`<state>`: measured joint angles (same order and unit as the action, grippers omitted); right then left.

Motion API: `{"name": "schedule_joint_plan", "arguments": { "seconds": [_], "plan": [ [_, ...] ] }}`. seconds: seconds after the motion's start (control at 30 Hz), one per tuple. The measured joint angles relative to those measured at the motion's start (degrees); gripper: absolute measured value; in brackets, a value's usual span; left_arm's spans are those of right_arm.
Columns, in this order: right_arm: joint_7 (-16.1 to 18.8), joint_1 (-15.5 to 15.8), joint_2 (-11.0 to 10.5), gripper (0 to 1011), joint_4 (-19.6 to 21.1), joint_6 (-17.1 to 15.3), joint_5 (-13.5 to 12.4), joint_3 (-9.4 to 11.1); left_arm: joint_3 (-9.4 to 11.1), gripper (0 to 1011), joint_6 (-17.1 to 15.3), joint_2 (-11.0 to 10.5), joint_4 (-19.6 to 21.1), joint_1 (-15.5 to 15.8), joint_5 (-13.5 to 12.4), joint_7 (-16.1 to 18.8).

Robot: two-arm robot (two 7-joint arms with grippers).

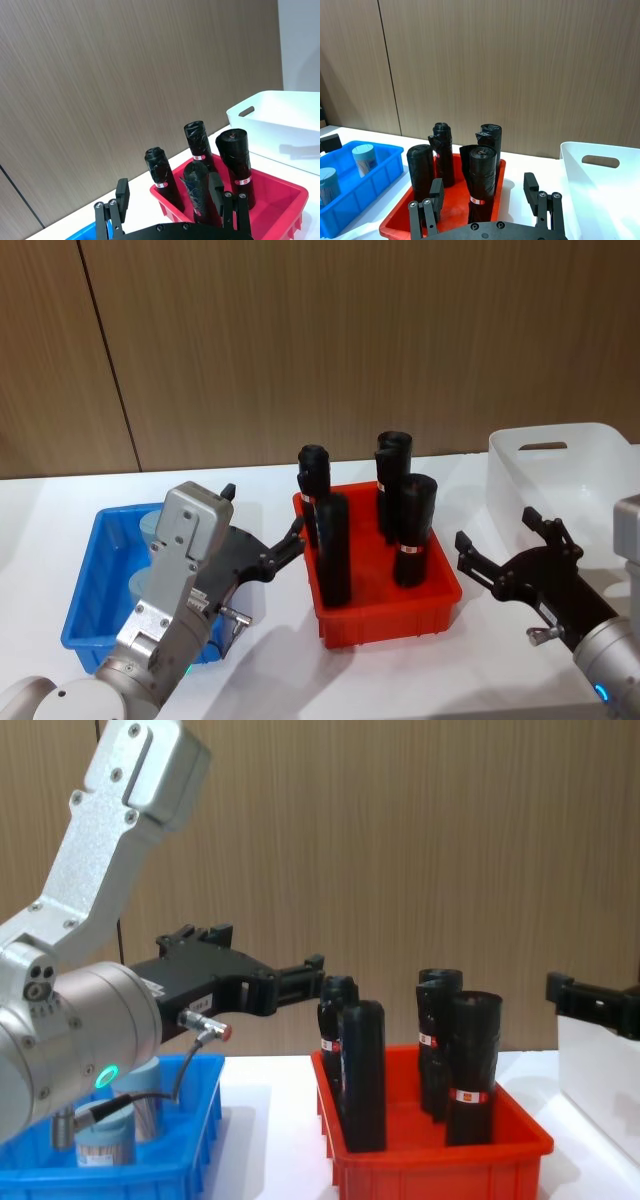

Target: Pick the cotton swabs from the blue box and place them into the white box.

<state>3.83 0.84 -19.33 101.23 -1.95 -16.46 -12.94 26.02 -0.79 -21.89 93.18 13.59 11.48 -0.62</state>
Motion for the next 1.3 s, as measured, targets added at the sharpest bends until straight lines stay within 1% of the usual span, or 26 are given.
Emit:
{"name": "schedule_joint_plan", "arguments": {
  "seconds": [1.3],
  "plan": [
    [0.00,0.00,0.00,1002,0.00,0.00,0.00,0.00,0.00,1004,0.00,0.00,0.00,0.00,0.00,0.00]
  ]
}}
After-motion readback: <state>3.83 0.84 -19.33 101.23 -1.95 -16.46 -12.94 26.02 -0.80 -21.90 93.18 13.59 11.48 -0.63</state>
